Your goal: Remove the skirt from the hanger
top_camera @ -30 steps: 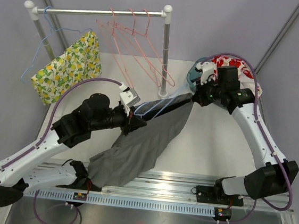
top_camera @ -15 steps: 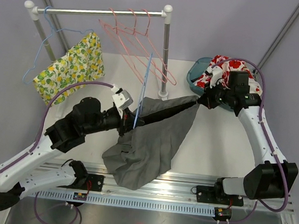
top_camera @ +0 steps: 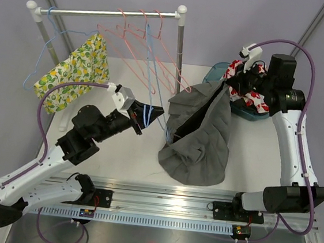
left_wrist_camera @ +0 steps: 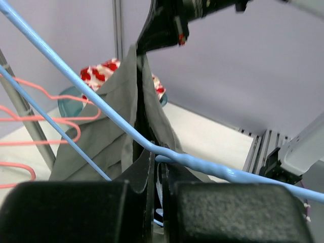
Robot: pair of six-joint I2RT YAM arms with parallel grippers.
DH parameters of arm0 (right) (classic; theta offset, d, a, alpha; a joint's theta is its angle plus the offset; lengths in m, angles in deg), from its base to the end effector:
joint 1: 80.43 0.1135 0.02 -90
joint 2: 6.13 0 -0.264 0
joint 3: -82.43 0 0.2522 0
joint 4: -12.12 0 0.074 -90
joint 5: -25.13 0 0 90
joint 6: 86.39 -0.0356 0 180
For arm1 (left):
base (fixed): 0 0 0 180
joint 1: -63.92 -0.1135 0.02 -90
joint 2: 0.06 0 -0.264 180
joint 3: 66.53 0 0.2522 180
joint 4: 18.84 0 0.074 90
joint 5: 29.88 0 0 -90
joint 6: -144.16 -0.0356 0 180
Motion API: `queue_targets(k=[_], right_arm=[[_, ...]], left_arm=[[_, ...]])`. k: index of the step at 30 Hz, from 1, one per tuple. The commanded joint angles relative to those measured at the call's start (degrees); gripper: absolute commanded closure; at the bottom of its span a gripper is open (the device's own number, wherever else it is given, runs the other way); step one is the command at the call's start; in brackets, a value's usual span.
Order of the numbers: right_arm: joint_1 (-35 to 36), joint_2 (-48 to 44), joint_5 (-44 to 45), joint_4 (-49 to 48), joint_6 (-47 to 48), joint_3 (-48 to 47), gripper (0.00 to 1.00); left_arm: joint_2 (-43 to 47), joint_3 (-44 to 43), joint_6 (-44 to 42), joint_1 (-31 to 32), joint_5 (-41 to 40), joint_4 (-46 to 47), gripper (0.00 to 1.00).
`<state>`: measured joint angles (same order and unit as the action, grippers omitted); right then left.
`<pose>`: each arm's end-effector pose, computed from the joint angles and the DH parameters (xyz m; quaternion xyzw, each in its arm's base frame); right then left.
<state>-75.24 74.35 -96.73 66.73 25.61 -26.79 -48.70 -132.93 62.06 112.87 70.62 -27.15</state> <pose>0.2884 0.0451 0.4496 -0.3332 0.7578 0.1555 0.5390 0.1220 -0.1500 0.4065 0.2911 0.5784 -0.4137 0.6400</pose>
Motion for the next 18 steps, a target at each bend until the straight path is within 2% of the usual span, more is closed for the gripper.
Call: queue_targets(k=[1,4,7,8,9,10,12,14,16,17,18], right_arm=[[-0.4,-0.9,-2.9,1.9,6.0,5.9,1.00],[-0.4,-2.3,-5.8,2.2,10.4,13.9,1.00],[-0.4,-2.2,-11.3,4.8,17.0,19.7,0.85],[-0.4,-1.6,-12.4,7.6,18.9,20.3,0.80],[-0.4,-1.3,-13.0,8.9,21.5,20.4,0.63],[-0.4,-1.1,-14.5,10.6,23.5,19.8,0.52],[-0.4,-1.8,-16.5,17.6,29.5,17.9,0.38],[-0.4,-5.9,-20.0,21.8,33.6,15.8,0.27],[-0.4,-9.2,-24.2,25.2,41.6,14.8,0.15],[-0.4,-12.3,-25.8,26.2,44.1,14.4,0.13],[-0.4,-13.8,-27.4,27.4,50.4,14.2,0.10]], left_arm=[[3.6,-3.3,-0.8,0.3,3.5,4.8,1.00],[8.4,-3.6,0.6,0.4,2.2,-1.2,1.00],[12.2,-4.4,1.8,0.3,0.8,-7.4,1.00],[12.6,-6.2,2.5,0.3,0.7,-12.3,1.00],[12.6,-7.3,2.9,0.3,0.8,-15.1,1.00],[12.5,-8.3,3.6,0.3,1.3,-17.8,1.00],[11.2,-9.9,6.3,0.3,4.5,-24.0,1.00],[8.0,-10.7,8.7,0.3,10.5,-29.9,1.00],[4.9,-11.1,9.5,0.3,17.8,-33.5,1.00],[2.3,-10.9,10.1,0.4,19.5,-36.2,1.00],[0.9,-10.4,9.9,0.3,21.0,-37.4,1.00]])
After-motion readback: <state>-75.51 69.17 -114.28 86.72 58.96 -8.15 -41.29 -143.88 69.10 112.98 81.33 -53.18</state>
